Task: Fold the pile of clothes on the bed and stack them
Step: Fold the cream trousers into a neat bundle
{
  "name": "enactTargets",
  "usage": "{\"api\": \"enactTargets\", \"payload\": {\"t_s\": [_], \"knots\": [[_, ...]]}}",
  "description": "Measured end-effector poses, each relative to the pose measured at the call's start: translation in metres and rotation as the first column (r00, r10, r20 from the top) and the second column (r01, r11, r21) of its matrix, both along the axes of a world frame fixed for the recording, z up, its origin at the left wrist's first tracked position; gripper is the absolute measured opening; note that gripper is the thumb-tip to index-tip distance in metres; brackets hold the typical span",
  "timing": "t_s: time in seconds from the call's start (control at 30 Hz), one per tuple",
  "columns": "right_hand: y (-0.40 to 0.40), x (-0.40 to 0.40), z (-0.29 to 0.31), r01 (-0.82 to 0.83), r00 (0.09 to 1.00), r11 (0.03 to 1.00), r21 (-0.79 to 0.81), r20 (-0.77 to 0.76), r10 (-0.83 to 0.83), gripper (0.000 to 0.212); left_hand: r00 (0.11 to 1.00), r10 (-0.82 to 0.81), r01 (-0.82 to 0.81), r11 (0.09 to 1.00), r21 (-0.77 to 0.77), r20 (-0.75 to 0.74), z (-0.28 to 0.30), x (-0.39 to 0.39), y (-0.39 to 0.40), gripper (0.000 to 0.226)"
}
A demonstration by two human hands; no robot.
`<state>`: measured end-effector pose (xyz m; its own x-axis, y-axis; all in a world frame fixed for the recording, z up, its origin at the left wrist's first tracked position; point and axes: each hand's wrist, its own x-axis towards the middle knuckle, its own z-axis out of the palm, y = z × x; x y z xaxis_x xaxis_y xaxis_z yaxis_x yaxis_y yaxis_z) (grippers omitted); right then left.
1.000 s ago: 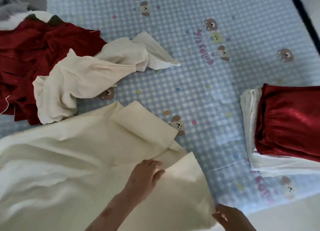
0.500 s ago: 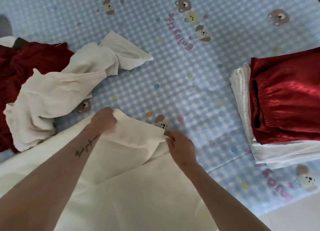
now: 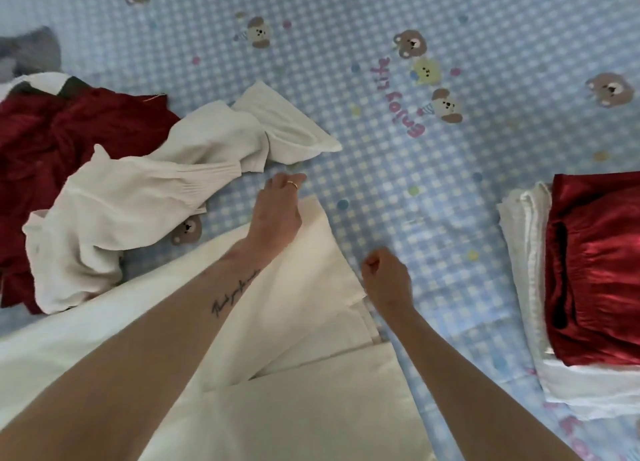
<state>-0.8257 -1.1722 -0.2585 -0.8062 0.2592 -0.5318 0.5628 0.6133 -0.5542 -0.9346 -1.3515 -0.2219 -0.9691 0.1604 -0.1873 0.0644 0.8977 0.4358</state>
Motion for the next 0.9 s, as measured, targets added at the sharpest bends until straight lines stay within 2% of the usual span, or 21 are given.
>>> {"api": "enactTargets", "payload": {"t_s": [0.03, 0.1, 0.2, 0.27, 0.37, 0.43, 0.5, 0.57, 0.6, 0.67, 0.7, 0.77, 0.83, 0.9], "knots": [[0.000, -0.002, 0.001, 0.005, 0.999, 0.999, 0.034, -0.040, -0.004, 0.013, 0.995, 0.048, -0.049, 0.999, -0.011, -0.091, -0.002, 0.022, -0.002, 0.041], [-0.005, -0.002, 0.004, -0.083, 0.996, 0.996, 0.030, -0.042, 0.084, 0.022, 0.990, 0.065, -0.064, 0.998, 0.013, -0.122, -0.003, 0.080, -0.007, 0.031], [-0.021, 0.006, 0.007, -0.242, 0.970, 0.968, 0.063, -0.003, 0.243, 0.021, 0.995, 0.046, -0.039, 0.996, -0.077, 0.084, -0.013, 0.178, -0.021, 0.039], [-0.020, 0.014, 0.010, -0.243, 0.970, 0.963, 0.119, 0.012, 0.243, 0.016, 0.980, 0.053, -0.021, 0.986, -0.163, 0.194, -0.022, 0.221, -0.035, 0.041], [-0.002, 0.034, 0.019, -0.214, 0.976, 0.956, 0.200, 0.077, 0.202, 0.019, 0.988, -0.040, 0.068, 0.981, -0.180, 0.152, -0.026, 0.252, -0.051, 0.031], [0.007, 0.057, 0.025, -0.212, 0.973, 0.949, 0.232, -0.042, 0.228, 0.023, 0.986, -0.109, 0.131, 0.975, -0.181, 0.126, -0.026, 0.262, -0.055, 0.031], [0.013, 0.081, 0.029, -0.390, 0.896, 0.887, 0.248, -0.121, 0.428, 0.021, 0.986, -0.126, 0.144, 0.973, -0.178, 0.112, -0.024, 0.265, -0.059, 0.024], [0.014, 0.101, 0.029, -0.608, 0.778, 0.751, 0.258, 0.007, 0.628, 0.023, 0.986, -0.123, 0.143, 0.972, -0.184, 0.116, -0.021, 0.262, -0.064, 0.016], [0.016, 0.110, 0.027, -0.651, 0.750, 0.712, 0.262, 0.081, 0.656, 0.026, 0.983, -0.124, 0.149, 0.971, -0.188, 0.138, -0.020, 0.260, -0.066, 0.024], [0.021, 0.118, 0.027, -0.670, 0.740, 0.690, 0.274, 0.173, 0.650, 0.018, 0.972, -0.120, 0.158, 0.970, -0.187, 0.201, -0.017, 0.258, -0.072, 0.037], [0.023, 0.120, 0.030, -0.672, 0.740, 0.700, 0.242, 0.178, 0.648, 0.011, 0.967, -0.123, 0.165, 0.970, -0.178, 0.225, -0.015, 0.258, -0.075, 0.038], [0.028, 0.118, 0.041, -0.555, 0.831, 0.828, 0.079, 0.100, 0.548, 0.011, 0.957, -0.128, 0.175, 0.970, -0.167, 0.261, -0.012, 0.259, -0.080, 0.037], [0.034, 0.108, 0.051, -0.357, 0.934, 0.932, -0.059, 0.005, 0.357, 0.015, 0.952, -0.121, 0.167, 0.975, -0.145, 0.283, -0.010, 0.258, -0.089, 0.026], [0.030, 0.092, 0.055, -0.271, 0.962, 0.958, -0.090, -0.043, 0.268, 0.012, 0.947, -0.085, 0.124, 0.986, -0.110, 0.310, -0.009, 0.253, -0.099, 0.009]]}}
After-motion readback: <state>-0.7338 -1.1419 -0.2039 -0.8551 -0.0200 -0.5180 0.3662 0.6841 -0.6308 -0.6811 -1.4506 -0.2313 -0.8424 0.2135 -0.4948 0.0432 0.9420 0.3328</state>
